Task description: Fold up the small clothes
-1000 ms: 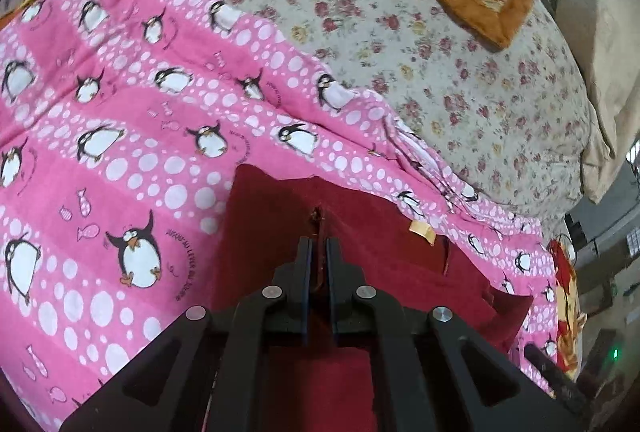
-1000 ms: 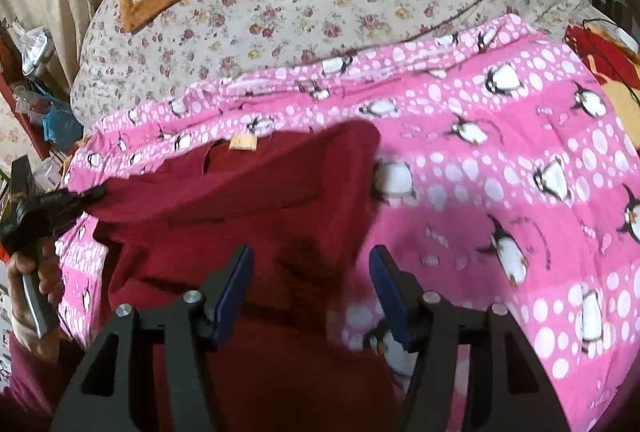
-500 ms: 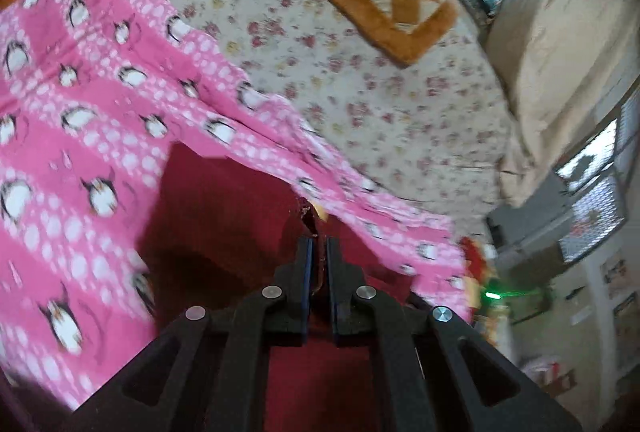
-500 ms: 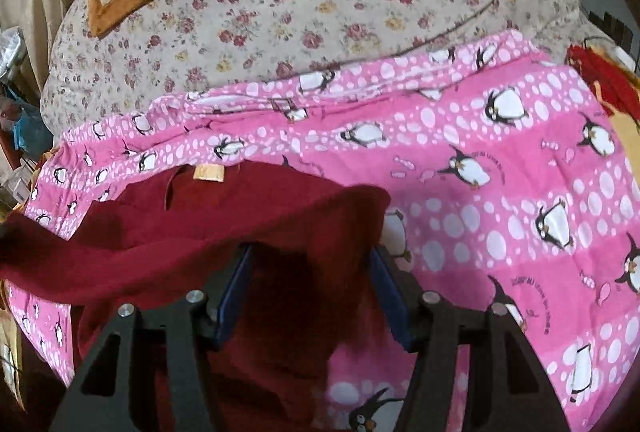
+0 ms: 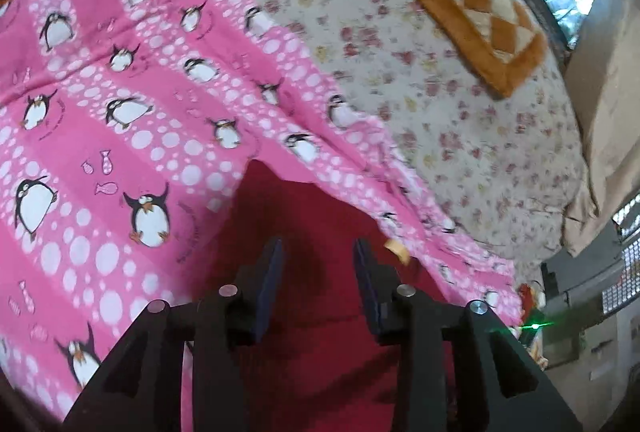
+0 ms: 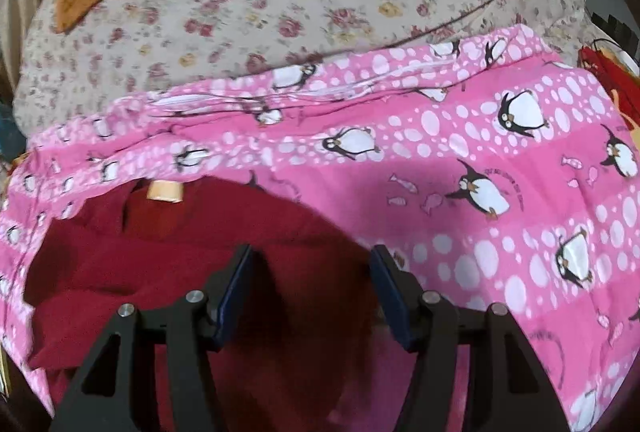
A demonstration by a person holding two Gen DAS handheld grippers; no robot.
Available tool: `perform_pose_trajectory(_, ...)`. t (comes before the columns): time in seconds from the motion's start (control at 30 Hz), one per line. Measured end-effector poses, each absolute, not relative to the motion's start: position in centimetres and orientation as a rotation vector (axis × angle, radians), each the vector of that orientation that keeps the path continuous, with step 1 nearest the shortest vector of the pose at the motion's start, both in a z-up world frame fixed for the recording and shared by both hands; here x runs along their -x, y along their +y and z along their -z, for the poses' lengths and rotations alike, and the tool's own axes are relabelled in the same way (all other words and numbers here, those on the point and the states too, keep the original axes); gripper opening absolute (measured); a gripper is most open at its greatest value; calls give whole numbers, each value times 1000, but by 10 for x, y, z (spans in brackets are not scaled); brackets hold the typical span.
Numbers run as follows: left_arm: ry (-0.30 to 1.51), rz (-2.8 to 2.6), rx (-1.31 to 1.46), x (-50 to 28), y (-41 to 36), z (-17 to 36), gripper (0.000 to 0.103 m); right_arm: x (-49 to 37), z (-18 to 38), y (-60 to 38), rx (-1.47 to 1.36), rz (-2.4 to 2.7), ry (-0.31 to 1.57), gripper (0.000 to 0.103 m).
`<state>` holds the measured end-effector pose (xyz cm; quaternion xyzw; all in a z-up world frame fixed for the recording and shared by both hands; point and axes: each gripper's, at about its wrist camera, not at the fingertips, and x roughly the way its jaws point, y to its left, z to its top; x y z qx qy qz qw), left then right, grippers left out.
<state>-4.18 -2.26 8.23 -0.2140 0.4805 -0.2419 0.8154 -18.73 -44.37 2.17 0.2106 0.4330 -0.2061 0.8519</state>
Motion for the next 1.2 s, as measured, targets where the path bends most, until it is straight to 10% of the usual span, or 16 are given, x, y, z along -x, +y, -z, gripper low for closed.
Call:
perform_pose_trajectory(0.4, 1042, 462, 400, 34, 2, -68, 15, 226, -85, -357, -447, 104, 826, 63)
perform_pose_trajectory(1.0, 997, 362, 281, 37, 13, -66, 15, 170, -33, -232, -620, -196, 983, 63)
perform_pose_trajectory(1.1, 1004, 360, 268, 37, 13, -65, 15, 164, -32, -226, -569, -193, 987, 19)
perform_pose_trajectory(1.2, 1005, 359, 266, 37, 13, -64, 15, 163, -47, -224, -518, -210, 946, 15)
